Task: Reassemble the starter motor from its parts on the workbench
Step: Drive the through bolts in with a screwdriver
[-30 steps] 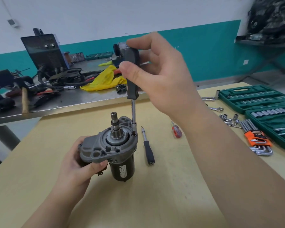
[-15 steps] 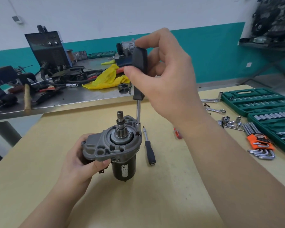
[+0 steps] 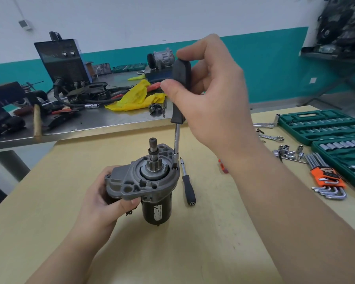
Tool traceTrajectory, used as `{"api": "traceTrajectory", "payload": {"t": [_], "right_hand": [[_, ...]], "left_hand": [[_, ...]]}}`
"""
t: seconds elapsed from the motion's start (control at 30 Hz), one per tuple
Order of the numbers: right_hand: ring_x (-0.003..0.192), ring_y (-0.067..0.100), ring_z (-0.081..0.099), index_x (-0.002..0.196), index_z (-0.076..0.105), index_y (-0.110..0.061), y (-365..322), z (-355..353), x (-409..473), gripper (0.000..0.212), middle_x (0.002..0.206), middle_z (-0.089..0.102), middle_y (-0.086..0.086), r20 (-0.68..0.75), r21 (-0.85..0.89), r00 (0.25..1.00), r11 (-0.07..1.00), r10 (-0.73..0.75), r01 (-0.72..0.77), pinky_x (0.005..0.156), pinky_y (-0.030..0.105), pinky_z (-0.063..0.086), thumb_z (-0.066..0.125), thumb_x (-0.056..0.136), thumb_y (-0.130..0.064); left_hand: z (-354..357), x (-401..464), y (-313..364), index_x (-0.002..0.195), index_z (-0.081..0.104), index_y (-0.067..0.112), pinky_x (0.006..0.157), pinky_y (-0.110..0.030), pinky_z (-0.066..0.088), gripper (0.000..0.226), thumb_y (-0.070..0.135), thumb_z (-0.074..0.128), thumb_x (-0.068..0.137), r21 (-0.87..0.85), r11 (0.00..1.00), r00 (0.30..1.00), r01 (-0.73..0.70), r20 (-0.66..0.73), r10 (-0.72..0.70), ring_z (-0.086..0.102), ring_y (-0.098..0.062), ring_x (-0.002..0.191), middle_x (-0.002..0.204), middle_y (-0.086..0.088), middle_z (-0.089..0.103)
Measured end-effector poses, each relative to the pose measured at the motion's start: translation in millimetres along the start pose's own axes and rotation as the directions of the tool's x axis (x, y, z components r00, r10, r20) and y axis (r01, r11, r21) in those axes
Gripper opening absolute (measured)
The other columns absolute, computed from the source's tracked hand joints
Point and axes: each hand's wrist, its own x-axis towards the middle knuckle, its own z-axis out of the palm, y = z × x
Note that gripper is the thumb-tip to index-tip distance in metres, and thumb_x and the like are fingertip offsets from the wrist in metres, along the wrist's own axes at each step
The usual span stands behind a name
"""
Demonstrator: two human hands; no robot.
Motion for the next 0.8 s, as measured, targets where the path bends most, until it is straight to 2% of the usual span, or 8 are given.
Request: {"api": "traceTrajectory", "payload": {"t": [0.1, 0.23, 0.33, 0.5, 0.6, 0.63, 0.7, 0.8], "right_hand": [[0.070, 0.011, 0.068, 0.111, 0.061, -0.021, 2, 2, 0, 0.029, 0.085, 0.068, -0.003, -0.001, 0.016, 1.000, 1.000, -0.021, 0.021, 0.065, 0.024, 0.059, 0.082, 0.091, -0.023], [0.104, 0.036, 0.076, 0.118, 0.057, -0.018, 5, -10, 6, 0.022, 0.115, 0.071, 0.020, 0.312, 0.456, 0.943, 0.853, 0.113, -0.253, 0.085, 0.052, 0.065, 0.065, 0.101, -0.006], [0.102, 0.043, 0.076, 0.124, 0.054, -0.017, 6, -18, 7, 0.034, 0.118, 0.070, 0.030, 0.442, 0.490, 0.896, 0.822, 0.052, -0.289, 0.090, 0.058, 0.063, 0.058, 0.101, 0.007], [0.077, 0.039, 0.075, 0.113, 0.055, -0.021, 3, -16, 8, 0.041, 0.095, 0.063, 0.029, 0.320, 0.356, 0.947, 0.924, 0.019, -0.139, 0.073, 0.052, 0.067, 0.079, 0.090, 0.001], [0.060, 0.009, 0.063, 0.112, 0.056, -0.024, 7, -6, 4, 0.042, 0.073, 0.061, -0.012, 0.069, 0.044, 0.997, 0.998, 0.038, -0.041, 0.062, 0.019, 0.056, 0.088, 0.086, -0.022], [0.058, 0.004, 0.058, 0.112, 0.057, -0.024, 7, -3, 3, 0.041, 0.069, 0.060, -0.020, 0.017, -0.016, 0.999, 0.999, 0.030, -0.030, 0.059, 0.015, 0.050, 0.089, 0.086, -0.027], [0.061, 0.004, 0.059, 0.114, 0.059, -0.023, 6, -2, 1, 0.040, 0.072, 0.063, -0.020, 0.005, -0.027, 1.000, 1.000, 0.016, -0.016, 0.060, 0.019, 0.052, 0.088, 0.087, -0.032], [0.087, 0.016, 0.074, 0.119, 0.058, -0.022, 3, -5, 3, 0.033, 0.099, 0.073, 0.000, 0.140, 0.093, 0.990, 0.996, -0.014, 0.001, 0.078, 0.036, 0.065, 0.080, 0.096, -0.024]], "left_hand": [[-1, 0, 0, 0.124, 0.069, 0.017, 0.076, -0.043, 0.054, 0.077, 0.049, 0.102, 0.062, -0.015, 1.000, 1.000, 0.002, 0.000, -0.002, 0.062, -0.043, 0.095, 0.115, -0.030, 0.069], [-1, 0, 0, 0.121, 0.069, 0.017, 0.070, -0.036, 0.055, 0.075, 0.047, 0.103, 0.061, -0.024, 1.000, 1.000, -0.002, 0.005, 0.002, 0.061, -0.040, 0.091, 0.112, -0.031, 0.068], [-1, 0, 0, 0.122, 0.069, 0.017, 0.071, -0.035, 0.055, 0.075, 0.047, 0.103, 0.062, -0.022, 1.000, 1.000, 0.000, 0.008, 0.001, 0.061, -0.040, 0.092, 0.112, -0.031, 0.067], [0, 0, 1, 0.123, 0.069, 0.018, 0.077, -0.042, 0.054, 0.077, 0.049, 0.103, 0.061, -0.011, 1.000, 1.000, 0.003, 0.001, -0.003, 0.063, -0.041, 0.096, 0.115, -0.029, 0.069], [0, 0, 0, 0.122, 0.069, 0.018, 0.078, -0.045, 0.053, 0.076, 0.049, 0.103, 0.061, -0.008, 1.000, 1.000, 0.000, -0.003, 0.000, 0.063, -0.041, 0.096, 0.115, -0.029, 0.069], [0, 0, 0, 0.122, 0.069, 0.018, 0.077, -0.043, 0.054, 0.076, 0.049, 0.103, 0.061, -0.007, 1.000, 1.000, -0.002, -0.003, 0.002, 0.063, -0.041, 0.095, 0.114, -0.030, 0.069], [-1, -1, 0, 0.122, 0.069, 0.017, 0.074, -0.039, 0.056, 0.076, 0.048, 0.103, 0.062, -0.010, 1.000, 1.000, -0.001, -0.004, 0.001, 0.063, -0.041, 0.094, 0.113, -0.030, 0.069], [-2, -1, 0, 0.124, 0.068, 0.016, 0.074, -0.038, 0.056, 0.077, 0.048, 0.103, 0.063, -0.010, 1.000, 1.000, 0.001, -0.004, -0.001, 0.063, -0.042, 0.095, 0.114, -0.029, 0.069]]}}
